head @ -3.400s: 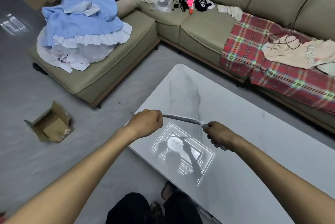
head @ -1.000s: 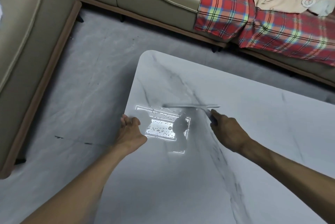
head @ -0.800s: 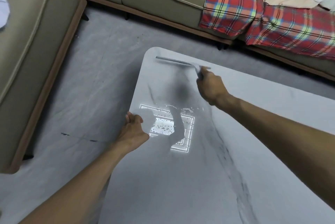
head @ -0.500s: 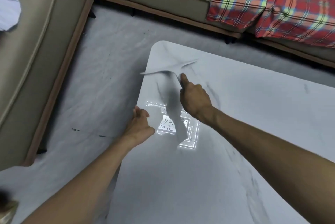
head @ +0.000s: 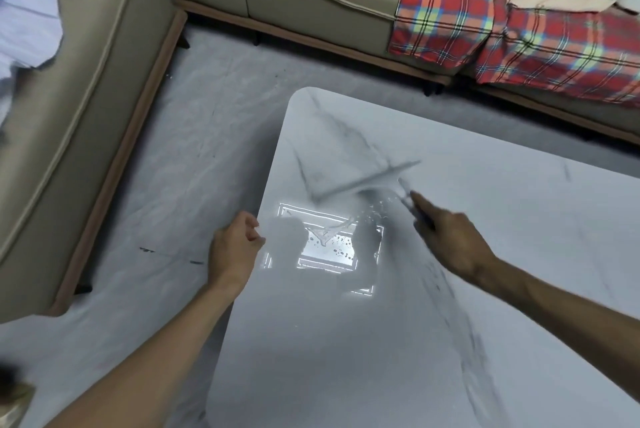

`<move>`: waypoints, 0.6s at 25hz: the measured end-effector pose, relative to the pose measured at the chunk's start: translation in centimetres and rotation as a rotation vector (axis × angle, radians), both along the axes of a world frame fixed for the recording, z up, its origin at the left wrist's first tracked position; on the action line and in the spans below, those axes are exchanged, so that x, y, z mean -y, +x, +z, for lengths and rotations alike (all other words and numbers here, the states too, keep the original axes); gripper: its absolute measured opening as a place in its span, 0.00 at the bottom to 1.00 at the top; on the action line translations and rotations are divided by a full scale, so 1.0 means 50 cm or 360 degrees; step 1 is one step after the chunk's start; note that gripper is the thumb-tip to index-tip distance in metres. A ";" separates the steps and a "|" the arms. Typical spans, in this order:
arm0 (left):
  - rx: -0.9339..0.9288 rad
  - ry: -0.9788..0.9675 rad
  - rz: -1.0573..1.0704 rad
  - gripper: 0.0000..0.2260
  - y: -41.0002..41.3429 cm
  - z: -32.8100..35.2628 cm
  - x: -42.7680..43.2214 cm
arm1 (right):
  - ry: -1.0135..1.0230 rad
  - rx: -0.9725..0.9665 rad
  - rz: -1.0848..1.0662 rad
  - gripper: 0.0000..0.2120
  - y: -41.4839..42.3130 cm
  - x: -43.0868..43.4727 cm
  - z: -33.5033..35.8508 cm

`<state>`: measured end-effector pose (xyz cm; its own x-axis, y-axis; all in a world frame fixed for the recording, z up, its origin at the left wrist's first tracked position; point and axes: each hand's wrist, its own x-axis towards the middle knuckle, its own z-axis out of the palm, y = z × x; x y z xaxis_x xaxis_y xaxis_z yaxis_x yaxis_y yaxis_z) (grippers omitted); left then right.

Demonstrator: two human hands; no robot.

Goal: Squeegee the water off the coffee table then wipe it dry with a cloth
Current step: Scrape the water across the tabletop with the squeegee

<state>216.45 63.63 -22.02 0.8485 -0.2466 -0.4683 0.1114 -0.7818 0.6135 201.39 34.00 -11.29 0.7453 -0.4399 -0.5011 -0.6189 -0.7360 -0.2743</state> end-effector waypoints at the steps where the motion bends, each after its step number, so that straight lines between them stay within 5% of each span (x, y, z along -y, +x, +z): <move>1: 0.0003 -0.0015 0.0031 0.08 0.002 0.003 -0.007 | -0.0010 0.0101 -0.0043 0.20 0.052 -0.001 -0.008; 7: -0.0086 0.0016 0.0076 0.07 -0.010 -0.005 -0.051 | 0.0072 0.0162 -0.0303 0.14 0.325 -0.079 -0.092; 15: -0.0674 -0.0121 0.0213 0.19 -0.046 -0.013 -0.052 | -0.0006 0.0025 0.0475 0.24 0.042 -0.168 -0.110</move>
<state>214.13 66.25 -22.66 0.6126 -0.1951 -0.7659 0.4620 -0.6979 0.5473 203.48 42.40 -16.80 0.8497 -0.2020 -0.4870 -0.3706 -0.8859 -0.2791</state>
